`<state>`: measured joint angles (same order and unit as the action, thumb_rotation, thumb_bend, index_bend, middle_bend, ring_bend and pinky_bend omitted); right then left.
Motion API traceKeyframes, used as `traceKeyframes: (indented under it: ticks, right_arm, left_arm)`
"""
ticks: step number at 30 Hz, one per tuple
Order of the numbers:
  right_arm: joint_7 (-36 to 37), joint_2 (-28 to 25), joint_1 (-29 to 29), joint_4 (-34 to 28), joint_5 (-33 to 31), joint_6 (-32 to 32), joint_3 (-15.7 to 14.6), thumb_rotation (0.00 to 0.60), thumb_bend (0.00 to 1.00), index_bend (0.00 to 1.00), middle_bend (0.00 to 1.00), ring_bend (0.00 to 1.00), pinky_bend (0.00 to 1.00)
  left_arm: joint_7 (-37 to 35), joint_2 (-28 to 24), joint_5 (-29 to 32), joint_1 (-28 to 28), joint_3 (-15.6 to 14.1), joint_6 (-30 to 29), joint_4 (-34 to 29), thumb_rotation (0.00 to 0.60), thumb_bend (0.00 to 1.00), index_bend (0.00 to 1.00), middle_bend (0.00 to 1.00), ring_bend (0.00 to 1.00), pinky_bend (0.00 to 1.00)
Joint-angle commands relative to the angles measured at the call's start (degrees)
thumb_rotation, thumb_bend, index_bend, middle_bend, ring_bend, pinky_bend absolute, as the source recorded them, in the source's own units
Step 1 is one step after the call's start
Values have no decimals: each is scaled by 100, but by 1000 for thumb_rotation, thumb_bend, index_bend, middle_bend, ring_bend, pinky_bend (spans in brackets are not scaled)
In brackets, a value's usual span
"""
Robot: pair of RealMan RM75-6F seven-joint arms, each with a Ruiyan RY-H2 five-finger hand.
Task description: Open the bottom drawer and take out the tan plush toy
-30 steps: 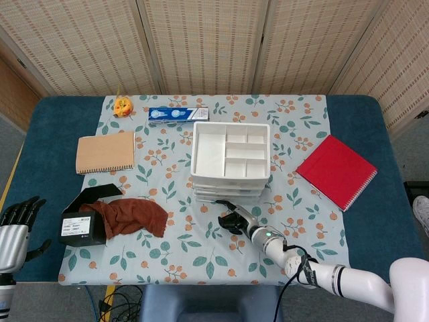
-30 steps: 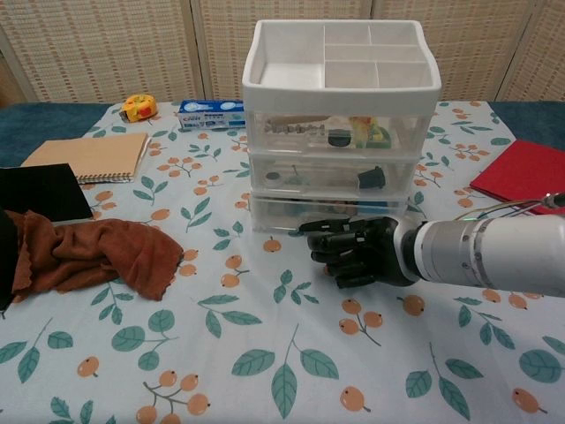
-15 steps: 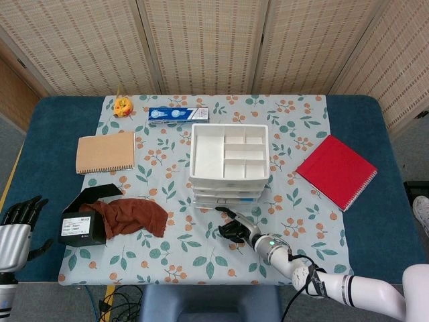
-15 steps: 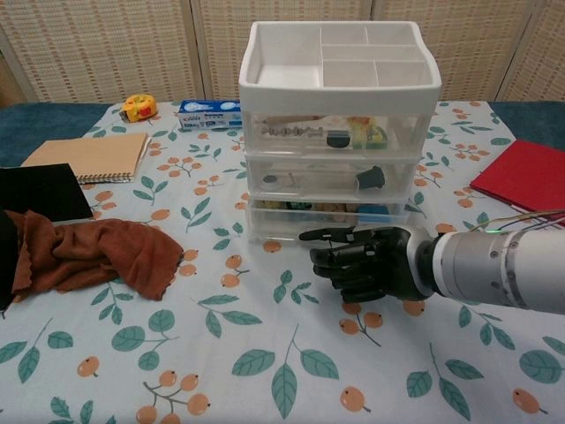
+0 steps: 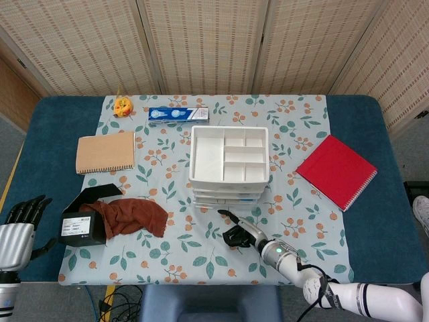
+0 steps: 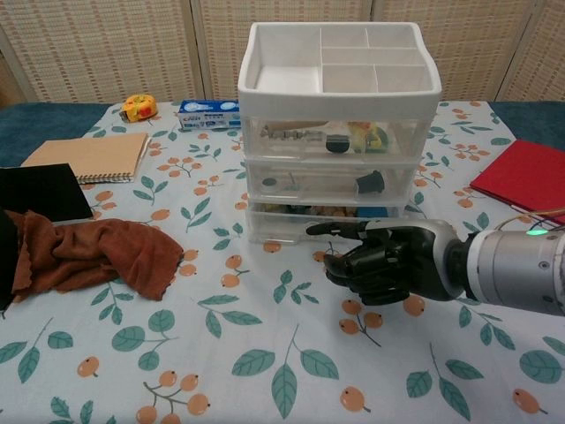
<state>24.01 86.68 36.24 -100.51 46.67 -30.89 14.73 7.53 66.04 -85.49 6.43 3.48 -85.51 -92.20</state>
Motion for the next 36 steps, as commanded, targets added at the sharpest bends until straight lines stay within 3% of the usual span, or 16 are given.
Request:
traceKeyframes:
  ticks: [1, 6, 22, 29, 36]
  right_arm:
    - [-552, -269, -84, -308, 399, -540, -187, 600, 620, 0, 826, 993, 1000]
    - [-945, -435, -26, -426, 226, -885, -282, 600, 621, 0, 826, 993, 1000]
    - [-1359, -419, 350, -53, -602, -856, -462, 600, 621, 0, 824, 993, 1000]
    - [-1458, -481, 408, -110, -680, -809, -549, 600, 621, 163, 824, 993, 1000]
    - [-1410, -604, 274, -283, -469, -795, -681, 600, 621, 179, 824, 993, 1000]
  left_arm:
    - [2, 9, -6, 8, 0, 5, 1, 600, 178, 141, 134, 132, 131]
    - [32, 29, -11, 32, 0, 32, 5, 600, 178, 141, 134, 132, 131]
    - [102, 22, 13, 73, -3, 87, -57, 600, 178, 141, 134, 132, 131]
    - [105, 20, 0, 66, -4, 55, -78, 600, 178, 141, 134, 132, 131]
    - [105, 26, -1, 75, 0, 54, -75, 600, 178, 141, 134, 132, 131]
